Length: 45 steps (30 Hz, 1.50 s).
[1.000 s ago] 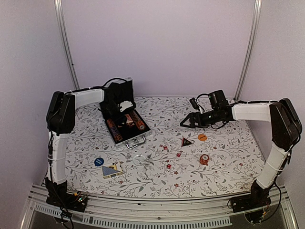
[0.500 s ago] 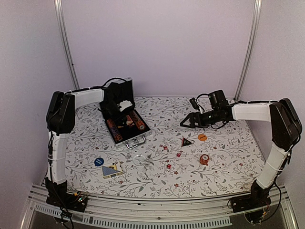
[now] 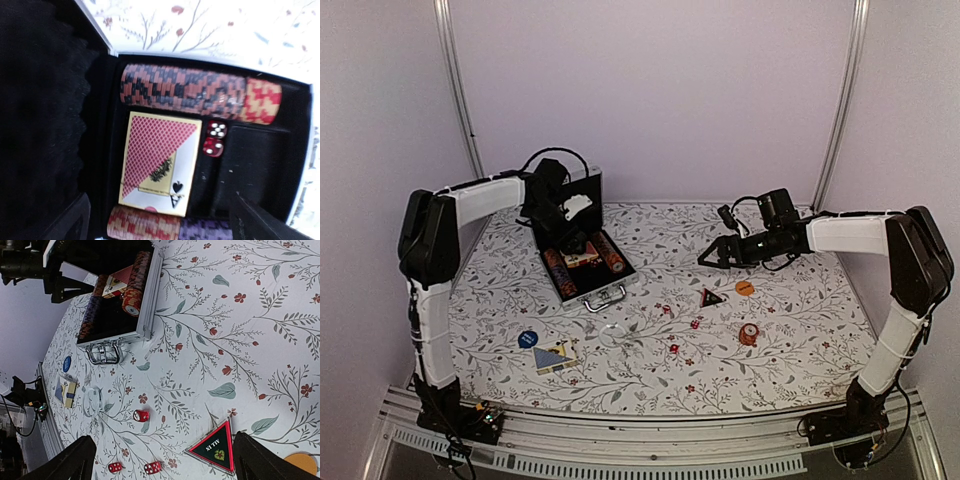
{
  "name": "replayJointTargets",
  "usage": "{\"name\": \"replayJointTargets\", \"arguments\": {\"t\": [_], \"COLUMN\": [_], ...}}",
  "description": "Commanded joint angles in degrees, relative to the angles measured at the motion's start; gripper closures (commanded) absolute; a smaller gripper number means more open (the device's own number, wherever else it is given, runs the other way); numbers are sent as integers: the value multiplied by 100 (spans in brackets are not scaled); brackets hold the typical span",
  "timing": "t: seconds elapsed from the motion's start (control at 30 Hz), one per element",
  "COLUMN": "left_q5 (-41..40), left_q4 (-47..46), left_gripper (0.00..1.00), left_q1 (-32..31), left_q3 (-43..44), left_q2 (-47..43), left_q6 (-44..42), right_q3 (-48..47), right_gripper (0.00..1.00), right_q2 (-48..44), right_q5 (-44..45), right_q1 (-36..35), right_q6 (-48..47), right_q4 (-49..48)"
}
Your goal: Pack up texas hold em set
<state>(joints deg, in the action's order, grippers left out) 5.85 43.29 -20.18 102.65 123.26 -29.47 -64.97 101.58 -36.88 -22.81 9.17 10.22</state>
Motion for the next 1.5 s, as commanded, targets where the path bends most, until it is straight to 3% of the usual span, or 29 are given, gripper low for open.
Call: {"name": "replayJointTargets", "arguments": {"t": [0.0, 0.47, 0.7, 1.0, 1.47], "left_q5": [426, 58, 571, -66, 65], "left_q4": [-321, -478, -203, 669, -416], "left_gripper": [0, 0, 0, 0, 0], "left_q1": [-17, -1141, -1601, -2354, -2361], "left_q3": [-540, -2878, -3963, -4521, -4960], "left_q2": [-809, -2887, -3921, -3851, -3208], "left_q6": [377, 1838, 2907, 4600, 5108], "right_q3": [-41, 138, 184, 464, 707], "right_gripper": [1, 1, 1, 1, 1], "right_q2": [21, -140, -182, -317, -558], "right_q5": [-125, -122, -104, -226, -272], "right_q1": [28, 26, 29, 22, -39], "right_q6": [-29, -86, -78, 158, 218], "right_q4": [-44, -62, -126, -492, -609]}}
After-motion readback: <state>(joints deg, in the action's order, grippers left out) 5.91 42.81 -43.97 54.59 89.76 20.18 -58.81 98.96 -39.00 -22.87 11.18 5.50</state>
